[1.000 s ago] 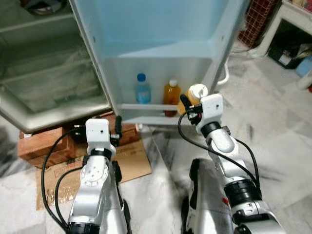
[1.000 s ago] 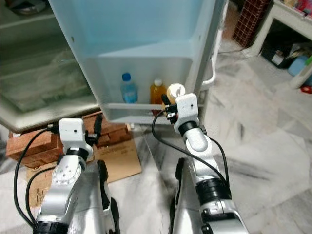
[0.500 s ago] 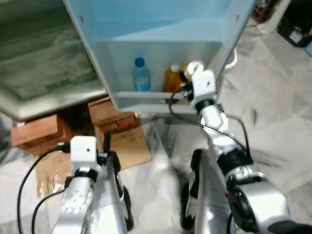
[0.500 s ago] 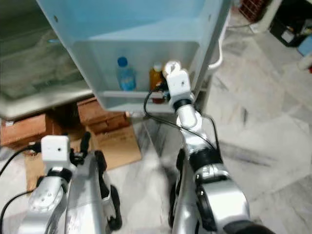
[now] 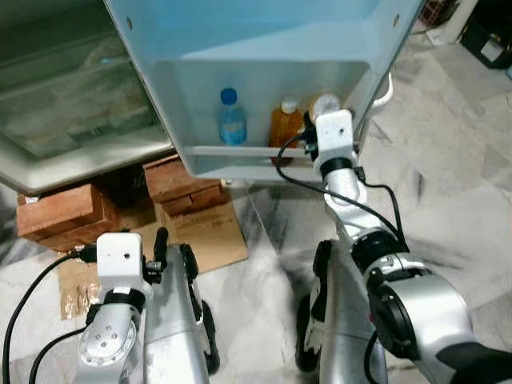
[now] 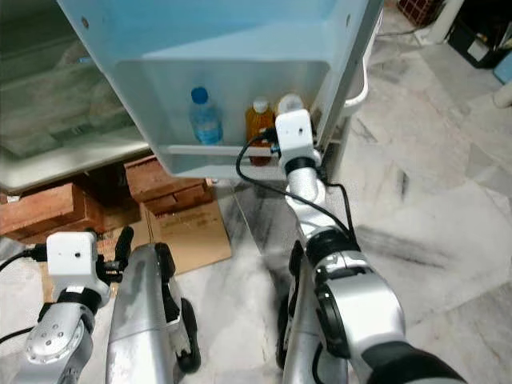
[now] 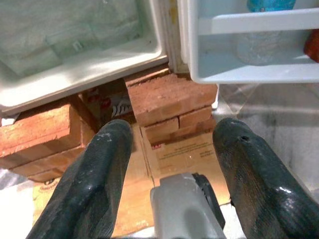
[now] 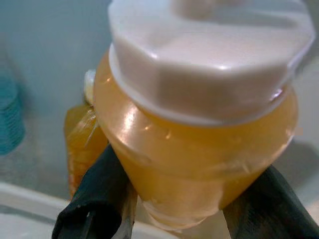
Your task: Restocking fridge
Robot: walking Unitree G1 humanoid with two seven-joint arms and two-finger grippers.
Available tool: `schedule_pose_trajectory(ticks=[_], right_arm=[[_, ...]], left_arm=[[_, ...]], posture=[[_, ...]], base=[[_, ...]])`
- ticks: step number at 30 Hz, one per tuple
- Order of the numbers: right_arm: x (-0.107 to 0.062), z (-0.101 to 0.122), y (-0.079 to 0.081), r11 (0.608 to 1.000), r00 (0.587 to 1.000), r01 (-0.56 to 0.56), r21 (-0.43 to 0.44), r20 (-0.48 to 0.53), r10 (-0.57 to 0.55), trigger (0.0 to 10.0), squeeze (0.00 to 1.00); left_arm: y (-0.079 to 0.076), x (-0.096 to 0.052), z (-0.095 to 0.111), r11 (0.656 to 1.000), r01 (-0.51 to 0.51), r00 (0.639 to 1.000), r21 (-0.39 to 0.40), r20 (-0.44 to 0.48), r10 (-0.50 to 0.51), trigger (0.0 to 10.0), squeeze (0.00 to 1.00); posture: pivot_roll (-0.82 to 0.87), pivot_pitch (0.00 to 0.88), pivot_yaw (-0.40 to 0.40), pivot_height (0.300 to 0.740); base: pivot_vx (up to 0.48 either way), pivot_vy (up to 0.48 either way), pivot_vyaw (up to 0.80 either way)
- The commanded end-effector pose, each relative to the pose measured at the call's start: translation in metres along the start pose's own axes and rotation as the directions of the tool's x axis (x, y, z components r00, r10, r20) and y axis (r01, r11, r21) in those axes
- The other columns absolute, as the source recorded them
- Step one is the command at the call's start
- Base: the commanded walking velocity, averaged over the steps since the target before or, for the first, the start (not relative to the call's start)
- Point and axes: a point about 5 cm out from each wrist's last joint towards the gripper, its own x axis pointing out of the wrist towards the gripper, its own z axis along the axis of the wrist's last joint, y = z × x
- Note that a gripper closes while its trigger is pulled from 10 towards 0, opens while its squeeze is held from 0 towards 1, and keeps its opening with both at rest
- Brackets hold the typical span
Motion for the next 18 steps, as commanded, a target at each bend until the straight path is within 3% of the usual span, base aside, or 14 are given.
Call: schedule_pose_trajectory(ticks=[1, 7, 9, 10, 11, 18], right_arm=[[-0.010, -0.018, 0.013, 0.999, 0.996, -0.038, 0.004, -0.083, 0.038, 10.0, 0.00], [-0.016, -0.029, 0.023, 0.998, 0.984, -0.050, 0.035, -0.172, 0.055, 10.0, 0.00], [-0.016, -0.030, 0.025, 0.992, 0.981, -0.064, 0.106, -0.176, 0.082, 10.0, 0.00], [-0.016, -0.029, 0.025, 0.993, 0.981, -0.065, 0.101, -0.174, 0.082, 10.0, 0.26], [-0.015, -0.029, 0.024, 0.993, 0.982, -0.062, 0.100, -0.173, 0.078, 10.0, 1.00], [-0.013, -0.028, 0.015, 0.998, 0.985, -0.037, 0.048, -0.167, 0.044, 10.0, 1.00]], left_arm=[[0.003, -0.005, -0.001, 1.000, -0.017, 1.000, 0.010, -0.017, 0.017, 10.0, 0.00], [0.004, -0.006, 0.000, 1.000, -0.022, 0.999, 0.016, -0.024, 0.022, 10.0, 0.00], [0.004, -0.005, 0.001, 1.000, -0.022, 0.999, 0.017, -0.025, 0.023, 10.0, 0.00], [0.004, -0.005, 0.001, 1.000, -0.022, 0.999, 0.017, -0.026, 0.023, 10.0, 0.00], [0.004, -0.004, 0.000, 1.000, -0.022, 0.999, 0.017, -0.027, 0.022, 10.0, 0.00], [0.002, 0.000, 0.001, 1.000, -0.018, 1.000, 0.017, -0.024, 0.018, 10.0, 0.00]], posture=[[0.28, 0.327, 0.037, 0.504], [0.28, 0.328, 0.035, 0.504], [0.28, 0.330, 0.033, 0.504], [0.28, 0.330, 0.033, 0.504], [0.27, 0.328, 0.031, 0.504], [0.26, 0.319, 0.029, 0.504]], base=[[0.000, 0.000, 0.00], [0.000, 0.000, 0.00], [0.000, 0.000, 0.00], [0.000, 0.000, 0.00], [0.000, 0.000, 0.00], [0.000, 0.000, 0.00]])
